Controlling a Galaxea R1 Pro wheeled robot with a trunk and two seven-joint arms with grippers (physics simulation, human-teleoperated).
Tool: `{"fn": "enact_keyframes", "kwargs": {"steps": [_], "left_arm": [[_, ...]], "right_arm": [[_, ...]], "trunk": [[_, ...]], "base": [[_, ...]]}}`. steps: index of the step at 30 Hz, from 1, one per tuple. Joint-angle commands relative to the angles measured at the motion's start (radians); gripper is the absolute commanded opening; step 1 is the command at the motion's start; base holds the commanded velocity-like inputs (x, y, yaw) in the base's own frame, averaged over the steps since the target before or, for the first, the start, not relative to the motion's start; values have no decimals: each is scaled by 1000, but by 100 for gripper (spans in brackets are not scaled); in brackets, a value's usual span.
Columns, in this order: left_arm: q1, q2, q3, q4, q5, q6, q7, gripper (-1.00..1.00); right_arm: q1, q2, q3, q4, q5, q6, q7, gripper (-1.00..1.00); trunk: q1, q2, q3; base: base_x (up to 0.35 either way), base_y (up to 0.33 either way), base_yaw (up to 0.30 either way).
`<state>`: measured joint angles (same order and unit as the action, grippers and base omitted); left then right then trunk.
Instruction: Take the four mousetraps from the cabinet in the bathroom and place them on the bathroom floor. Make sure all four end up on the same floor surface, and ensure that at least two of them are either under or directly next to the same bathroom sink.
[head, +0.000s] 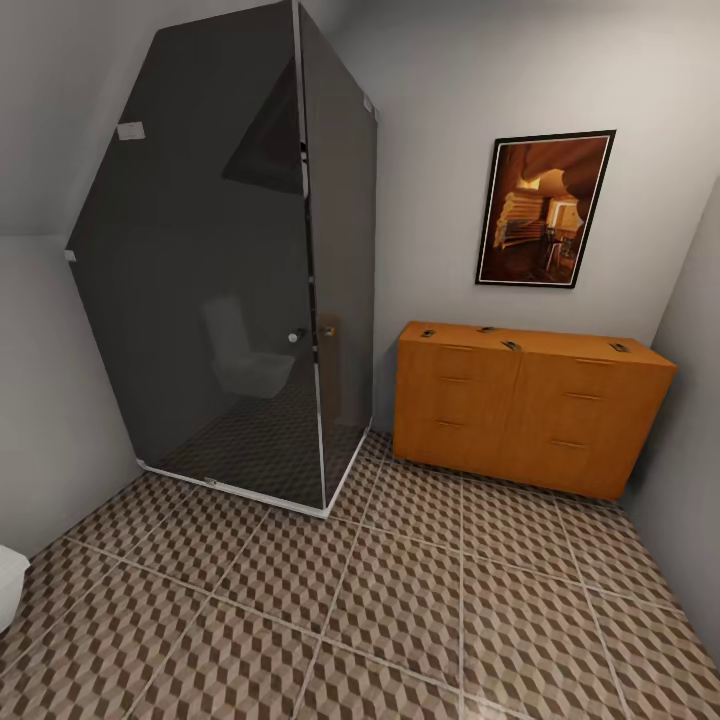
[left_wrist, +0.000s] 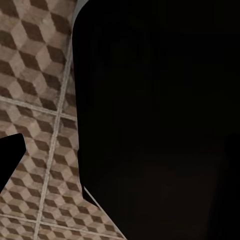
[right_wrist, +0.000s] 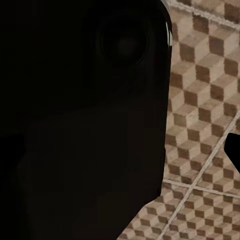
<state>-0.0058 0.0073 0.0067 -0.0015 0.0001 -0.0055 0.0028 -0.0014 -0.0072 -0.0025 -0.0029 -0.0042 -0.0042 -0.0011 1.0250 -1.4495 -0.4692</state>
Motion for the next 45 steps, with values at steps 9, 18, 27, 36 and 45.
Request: {"fn": "enact_keyframes", "kwargs": {"steps": [9,18,27,36,45], "left_arm": [[0,0,1,0,0,-1,0,100],[0,0,1,0,0,-1,0,100],[0,6,-6,0,-3,10,-3,100],[-1,9,-10,0,-4,17,-5,100],[-1,9,-11,0,-5,20,-6,100]], "right_arm": [[0,0,0,0,0,0,0,100],[0,0,0,0,0,0,0,100],[0,14,-1,-8,0,0,0,100],[0,24,-2,-14,0,1,0,100],[0,27,-2,-17,1,1,1,100]], "trunk": [[0,0,-1],[0,0,-1],[0,0,-1],[0,0,-1],[0,0,-1]], "base": [[0,0,0],[0,0,0],[0,0,0],[0,0,0],[53,0,0]]}}
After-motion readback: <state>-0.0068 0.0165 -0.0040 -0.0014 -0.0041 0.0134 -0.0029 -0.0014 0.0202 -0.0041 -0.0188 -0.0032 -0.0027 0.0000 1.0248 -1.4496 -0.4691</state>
